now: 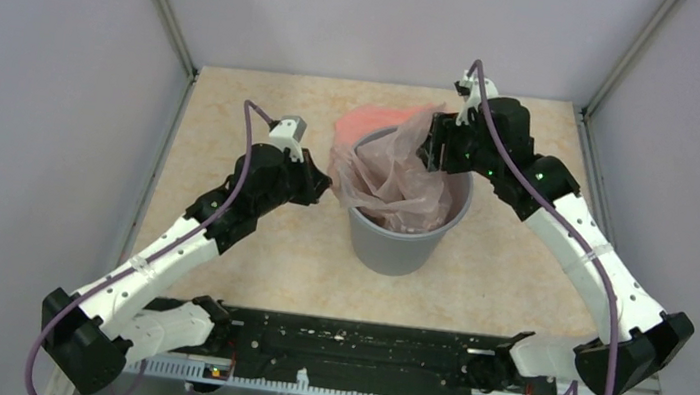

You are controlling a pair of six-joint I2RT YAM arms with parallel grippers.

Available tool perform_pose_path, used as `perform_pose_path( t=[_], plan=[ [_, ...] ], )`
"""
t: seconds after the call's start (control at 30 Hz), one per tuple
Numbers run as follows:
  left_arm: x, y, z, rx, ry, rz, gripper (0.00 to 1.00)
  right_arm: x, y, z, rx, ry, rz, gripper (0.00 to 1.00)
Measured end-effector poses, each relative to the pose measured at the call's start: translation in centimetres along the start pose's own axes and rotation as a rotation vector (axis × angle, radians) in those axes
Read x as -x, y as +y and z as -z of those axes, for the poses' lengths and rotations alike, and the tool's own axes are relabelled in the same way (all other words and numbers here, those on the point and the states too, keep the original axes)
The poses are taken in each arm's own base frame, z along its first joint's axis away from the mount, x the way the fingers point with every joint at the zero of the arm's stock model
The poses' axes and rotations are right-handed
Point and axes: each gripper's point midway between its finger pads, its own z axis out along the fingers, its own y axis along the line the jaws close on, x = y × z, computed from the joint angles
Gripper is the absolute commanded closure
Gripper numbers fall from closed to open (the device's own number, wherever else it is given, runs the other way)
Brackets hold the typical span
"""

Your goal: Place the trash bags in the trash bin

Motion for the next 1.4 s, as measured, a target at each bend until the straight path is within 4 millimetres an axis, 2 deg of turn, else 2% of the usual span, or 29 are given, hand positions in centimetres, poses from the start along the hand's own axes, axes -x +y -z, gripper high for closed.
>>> perform_pose_path(
  t=[0.1,0.17,0.3,0.53,0.7,0.77,0.97,1.2,1.4],
  plan=[
    [-0.1,0.0,0.0,-0.008,0.006,0.001,0.94,-0.2,0.0,-0.3,0.028,0.0,-0.038,0.84],
    [-0.2,-0.1,0.0,-0.014,0.01,0.001,0.94,-0.1,0.1,-0.1,0.037,-0.006,-0.055,1.0],
    [-0.4,-0.4,0.1,-0.041,0.024,-0.011,0.95,0.6,0.0,1.4,0.025,-0.042,-0.065,1.0],
    [-1.5,-1.4,0.6,-0.113,0.083,-0.057,0.96,2.4,-1.6,6.3,-0.058,-0.132,-0.062,1.0],
    [-2.1,-2.2,1.4,-0.161,0.132,-0.09,0.95,1.4,-3.3,9.0,-0.141,-0.13,-0.062,1.0],
    [-2.3,-2.6,2.0,-0.188,0.146,-0.101,0.95,0.5,-3.9,9.7,-0.17,-0.12,-0.062,1.0],
    [-3.3,-4.0,3.5,-0.286,0.207,-0.129,0.96,-4.0,-5.5,10.9,-0.226,-0.039,-0.069,1.0],
    [-5.2,-4.2,4.2,-0.333,0.298,-0.146,0.98,-9.4,-6.8,10.2,-0.271,0.066,-0.095,1.0],
    [-6.7,-3.3,3.2,-0.296,0.362,-0.132,1.0,-11.9,-8.0,9.1,-0.325,0.115,-0.102,1.0]
  ],
)
